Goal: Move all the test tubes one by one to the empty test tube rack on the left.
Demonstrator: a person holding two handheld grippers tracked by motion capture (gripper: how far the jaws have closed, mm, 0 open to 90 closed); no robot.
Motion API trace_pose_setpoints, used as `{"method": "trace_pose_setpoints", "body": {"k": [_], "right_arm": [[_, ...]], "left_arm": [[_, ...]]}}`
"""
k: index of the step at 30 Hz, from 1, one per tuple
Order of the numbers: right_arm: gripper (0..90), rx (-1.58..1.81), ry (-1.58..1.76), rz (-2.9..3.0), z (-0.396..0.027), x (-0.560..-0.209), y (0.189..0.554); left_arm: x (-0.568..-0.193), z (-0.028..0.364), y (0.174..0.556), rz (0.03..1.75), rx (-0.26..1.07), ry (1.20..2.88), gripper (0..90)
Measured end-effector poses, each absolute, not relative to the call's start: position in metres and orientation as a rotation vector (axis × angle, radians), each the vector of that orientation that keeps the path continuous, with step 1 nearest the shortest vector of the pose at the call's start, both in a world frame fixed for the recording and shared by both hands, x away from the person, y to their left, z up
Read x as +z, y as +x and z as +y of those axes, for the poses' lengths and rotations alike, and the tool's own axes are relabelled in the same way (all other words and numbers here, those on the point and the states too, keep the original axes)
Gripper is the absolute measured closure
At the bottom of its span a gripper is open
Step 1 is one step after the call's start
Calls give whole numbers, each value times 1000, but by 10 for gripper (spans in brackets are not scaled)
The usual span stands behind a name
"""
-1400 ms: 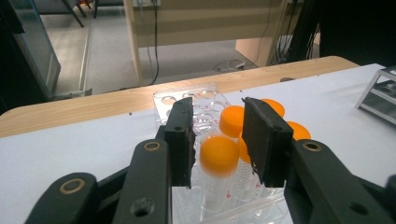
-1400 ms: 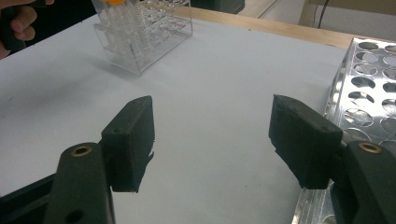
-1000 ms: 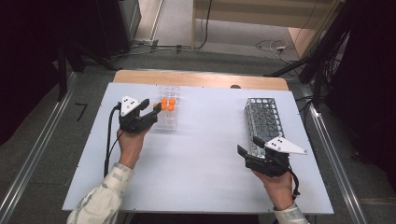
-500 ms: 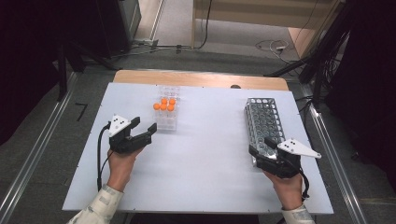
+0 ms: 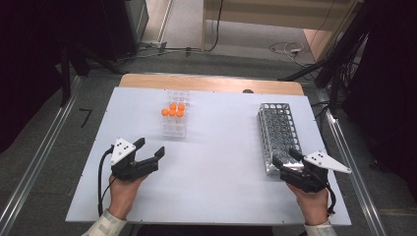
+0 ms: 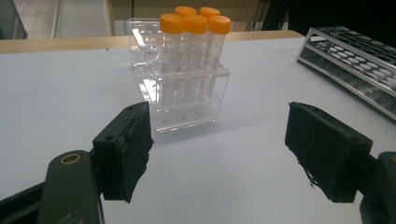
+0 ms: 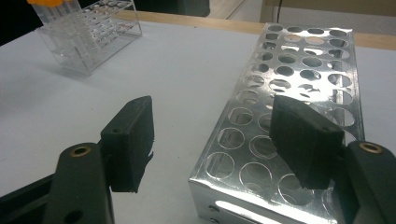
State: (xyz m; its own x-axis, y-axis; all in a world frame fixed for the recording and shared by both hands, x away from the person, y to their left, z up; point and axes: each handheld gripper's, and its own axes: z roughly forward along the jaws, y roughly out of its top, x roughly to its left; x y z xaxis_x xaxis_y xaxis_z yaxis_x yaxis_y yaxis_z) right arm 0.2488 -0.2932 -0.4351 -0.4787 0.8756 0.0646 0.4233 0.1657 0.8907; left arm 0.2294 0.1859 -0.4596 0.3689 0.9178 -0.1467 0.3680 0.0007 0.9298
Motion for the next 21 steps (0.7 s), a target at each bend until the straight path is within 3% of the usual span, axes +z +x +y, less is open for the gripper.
{"method": "trace_pose_setpoints", "body": {"k": [21], "right_arm": [[283,1166,1372,1826,-360,-444,232]], "left_arm": [[-477,226,203,1326,756,1561,214]]}}
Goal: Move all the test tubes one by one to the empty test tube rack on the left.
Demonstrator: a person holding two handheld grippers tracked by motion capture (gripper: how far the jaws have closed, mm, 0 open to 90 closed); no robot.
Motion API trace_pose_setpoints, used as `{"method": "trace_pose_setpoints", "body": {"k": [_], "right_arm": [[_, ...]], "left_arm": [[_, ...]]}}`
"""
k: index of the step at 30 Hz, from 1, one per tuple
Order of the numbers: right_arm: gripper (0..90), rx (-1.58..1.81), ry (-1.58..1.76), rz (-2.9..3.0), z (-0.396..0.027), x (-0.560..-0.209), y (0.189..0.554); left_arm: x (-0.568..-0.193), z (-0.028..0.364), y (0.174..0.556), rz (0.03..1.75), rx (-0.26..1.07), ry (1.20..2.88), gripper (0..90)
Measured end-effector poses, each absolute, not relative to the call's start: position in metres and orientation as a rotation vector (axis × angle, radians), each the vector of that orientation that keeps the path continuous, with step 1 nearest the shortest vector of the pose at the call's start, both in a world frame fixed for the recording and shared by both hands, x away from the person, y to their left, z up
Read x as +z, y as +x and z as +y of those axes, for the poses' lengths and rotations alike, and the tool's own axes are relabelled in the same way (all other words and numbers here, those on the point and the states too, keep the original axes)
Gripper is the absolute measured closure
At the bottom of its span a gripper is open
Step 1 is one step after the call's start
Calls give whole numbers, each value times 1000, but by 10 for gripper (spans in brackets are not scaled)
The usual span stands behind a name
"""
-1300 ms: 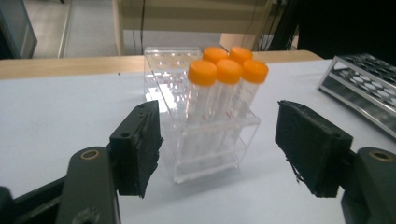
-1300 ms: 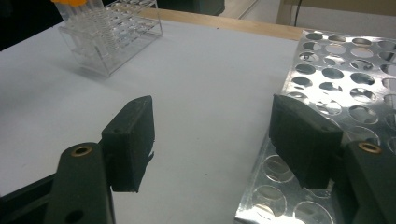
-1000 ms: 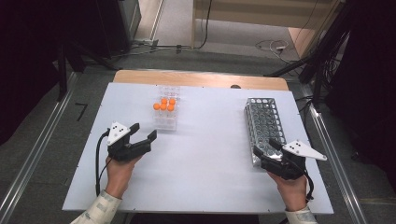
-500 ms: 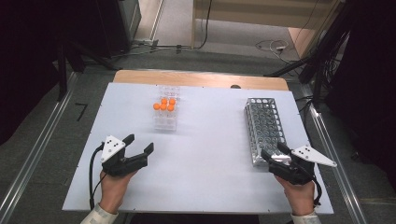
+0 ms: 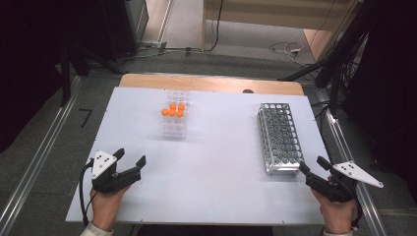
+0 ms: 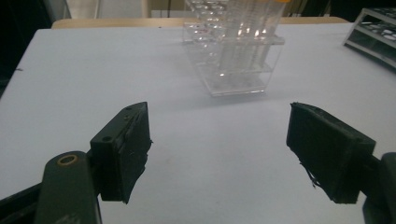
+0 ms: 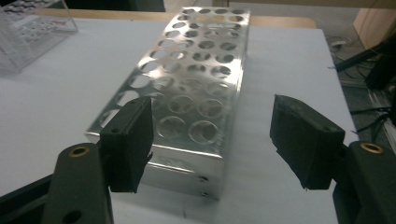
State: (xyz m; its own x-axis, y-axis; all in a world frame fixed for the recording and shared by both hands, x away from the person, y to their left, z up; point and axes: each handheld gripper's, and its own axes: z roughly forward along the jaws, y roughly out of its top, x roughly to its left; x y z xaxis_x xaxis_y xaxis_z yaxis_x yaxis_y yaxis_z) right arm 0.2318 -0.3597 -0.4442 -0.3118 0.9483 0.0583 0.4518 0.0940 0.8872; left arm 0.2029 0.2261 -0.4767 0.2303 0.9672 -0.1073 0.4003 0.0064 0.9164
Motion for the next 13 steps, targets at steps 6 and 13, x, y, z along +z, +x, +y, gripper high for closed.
{"method": "trace_pose_setpoints", "body": {"k": [6,13], "right_arm": [[247,1098,1429,1829,-378,-459,230],[152,960,1482,1978,-384,-482,239]], "left_arm": [[-487,242,203,1399,786,1561,213],[-501,260,207,1495,770,1553,212]]}}
